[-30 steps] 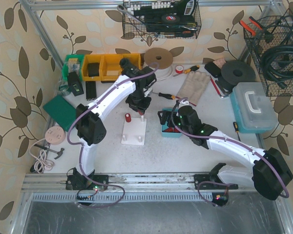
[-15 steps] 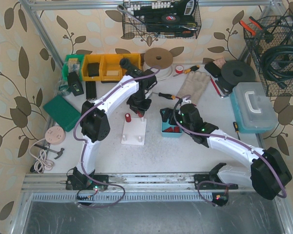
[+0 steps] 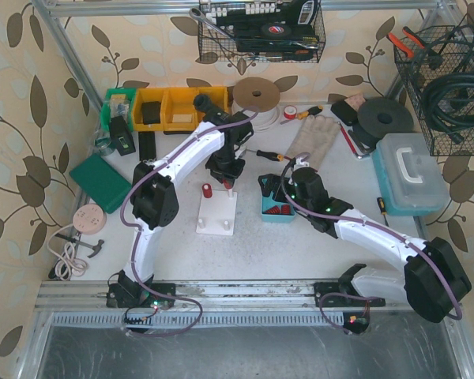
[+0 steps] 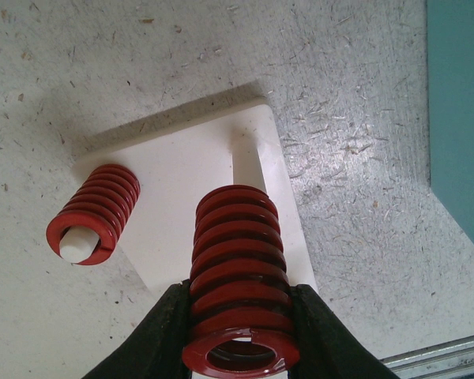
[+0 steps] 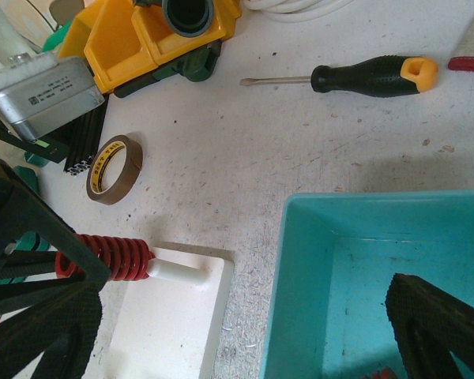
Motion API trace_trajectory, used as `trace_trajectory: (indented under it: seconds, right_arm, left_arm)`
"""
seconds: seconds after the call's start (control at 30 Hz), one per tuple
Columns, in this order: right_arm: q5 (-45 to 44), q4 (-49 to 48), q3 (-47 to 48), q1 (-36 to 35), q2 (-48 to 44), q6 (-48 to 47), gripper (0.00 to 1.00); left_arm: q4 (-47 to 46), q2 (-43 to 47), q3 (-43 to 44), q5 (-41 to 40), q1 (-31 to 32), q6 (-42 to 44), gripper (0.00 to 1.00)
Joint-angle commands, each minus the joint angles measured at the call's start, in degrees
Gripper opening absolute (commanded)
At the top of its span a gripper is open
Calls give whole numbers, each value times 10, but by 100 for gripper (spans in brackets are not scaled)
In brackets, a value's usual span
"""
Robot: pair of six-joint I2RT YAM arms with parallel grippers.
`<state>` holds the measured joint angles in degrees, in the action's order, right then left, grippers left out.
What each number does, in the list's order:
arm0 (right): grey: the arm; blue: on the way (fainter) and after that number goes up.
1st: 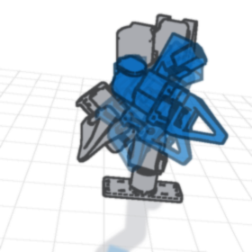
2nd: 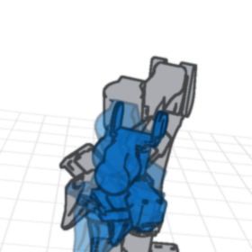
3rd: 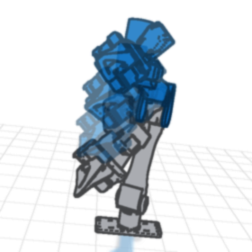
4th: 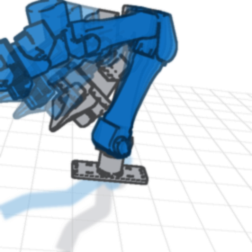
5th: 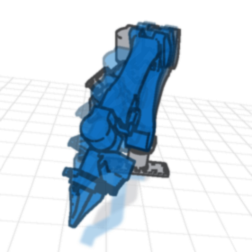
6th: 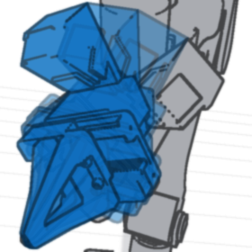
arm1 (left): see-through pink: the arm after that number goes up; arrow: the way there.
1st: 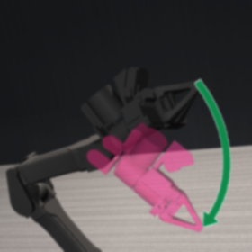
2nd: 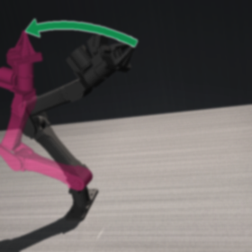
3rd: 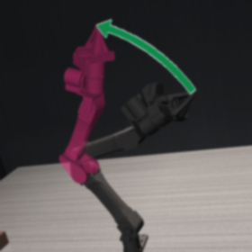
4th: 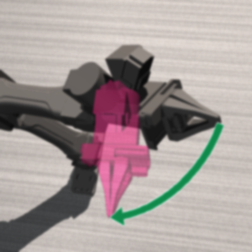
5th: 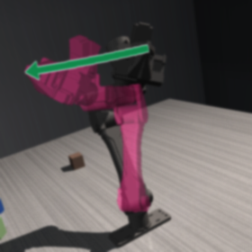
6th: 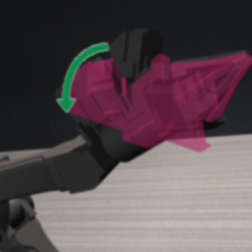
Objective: Install the large spring
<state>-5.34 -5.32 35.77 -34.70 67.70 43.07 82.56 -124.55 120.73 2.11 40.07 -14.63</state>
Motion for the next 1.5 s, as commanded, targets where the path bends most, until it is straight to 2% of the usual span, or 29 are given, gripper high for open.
trace_trajectory:
  seconds: [0.0,0.97,1.3,1.47]
  right_arm:
    - [6,-12,-8,3,6,4,96]
    - [9,-16,-10,4,9,5,95]
    - [13,-13,-5,4,13,1,95]
    - [18,-13,-4,3,14,-1,95]
  left_arm:
    - [3,-1,1,17,-3,8,0]
    - [-30,-26,-29,22,-3,7,0]
    - [-56,-25,-81,26,-3,3,0]
    - [-47,-32,-81,15,-3,5,0]
